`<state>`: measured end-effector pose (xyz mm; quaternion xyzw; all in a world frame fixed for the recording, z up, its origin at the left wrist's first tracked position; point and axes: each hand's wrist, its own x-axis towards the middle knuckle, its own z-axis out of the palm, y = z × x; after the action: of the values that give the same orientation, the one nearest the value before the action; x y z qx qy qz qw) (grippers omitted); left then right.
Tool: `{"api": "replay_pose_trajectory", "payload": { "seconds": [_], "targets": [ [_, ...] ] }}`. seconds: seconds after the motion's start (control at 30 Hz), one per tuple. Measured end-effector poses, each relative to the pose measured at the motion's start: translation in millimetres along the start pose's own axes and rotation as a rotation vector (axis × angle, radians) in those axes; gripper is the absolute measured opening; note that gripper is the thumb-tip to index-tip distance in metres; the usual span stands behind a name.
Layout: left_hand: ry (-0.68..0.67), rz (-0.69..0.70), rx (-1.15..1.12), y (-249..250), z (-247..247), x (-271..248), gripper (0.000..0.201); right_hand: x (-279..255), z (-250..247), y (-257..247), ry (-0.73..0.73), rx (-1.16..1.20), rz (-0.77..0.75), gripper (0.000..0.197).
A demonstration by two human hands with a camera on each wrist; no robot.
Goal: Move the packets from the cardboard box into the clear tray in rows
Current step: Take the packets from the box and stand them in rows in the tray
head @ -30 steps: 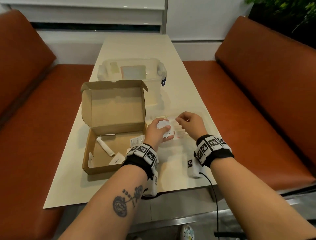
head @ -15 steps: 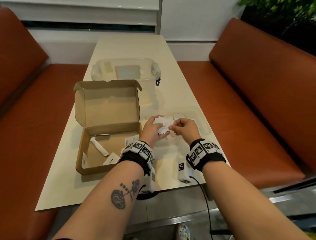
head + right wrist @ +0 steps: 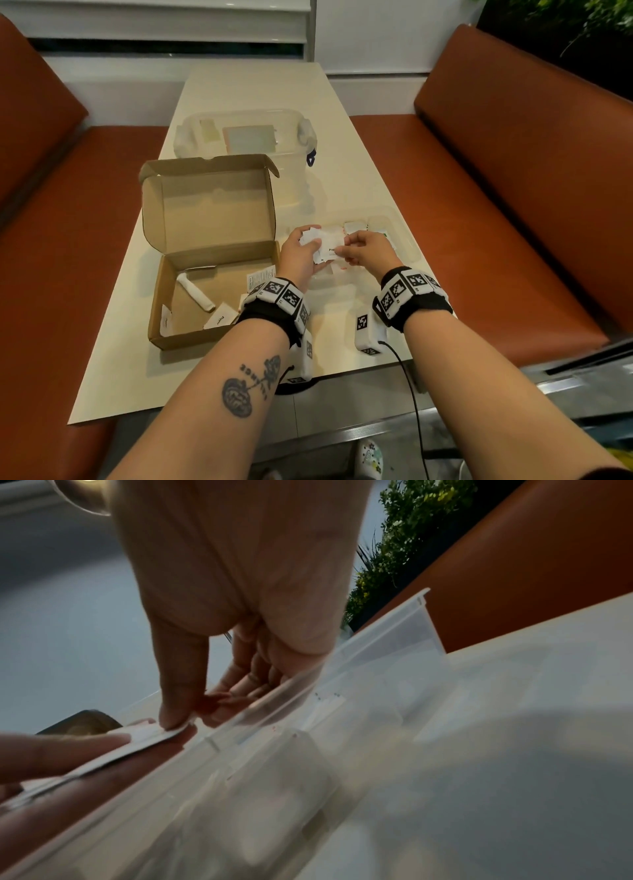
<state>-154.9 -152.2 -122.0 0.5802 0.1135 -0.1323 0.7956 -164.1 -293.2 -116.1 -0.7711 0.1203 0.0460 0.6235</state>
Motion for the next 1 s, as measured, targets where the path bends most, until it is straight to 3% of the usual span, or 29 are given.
{"api": "replay_pose_trajectory", "payload": {
  "seconds": [0.13, 0.3, 0.47, 0.8, 0.9, 1.0],
  "targets": [
    [0.020, -0.011, -0.028, 0.1, 1.0, 0.5, 0.026, 0.2, -4.9, -1.6, -0.003, 0.091, 0.009, 0.016],
    [0.036, -0.015, -0.010, 1.2, 2.3, 1.1, 0.029, 2.5, -31.3, -3.3, 0.180, 0.113, -0.004, 0.022],
    [0.066, -0.006, 0.015, 0.9, 6.0, 1.0, 0.033, 9.1, -57.0, -3.8, 0.261, -0.300, -0.021, 0.024],
    [0.150, 0.016, 0.003, 4.1, 12.2, -6.2, 0.027, 24.0, -37.7, 11.9, 0.176, -0.647, -0.033, 0.031],
    [0.193, 0.025, 0.014, 3.6, 14.5, -6.5, 0.026, 28.1, -37.7, 12.2, 0.090, -0.826, -0.090, 0.017],
    [0.210, 0.041, 0.027, 4.6, 16.7, -6.8, 0.026, 34.9, -38.8, 12.3, -0.028, -1.019, -0.197, 0.030]
  ]
}}
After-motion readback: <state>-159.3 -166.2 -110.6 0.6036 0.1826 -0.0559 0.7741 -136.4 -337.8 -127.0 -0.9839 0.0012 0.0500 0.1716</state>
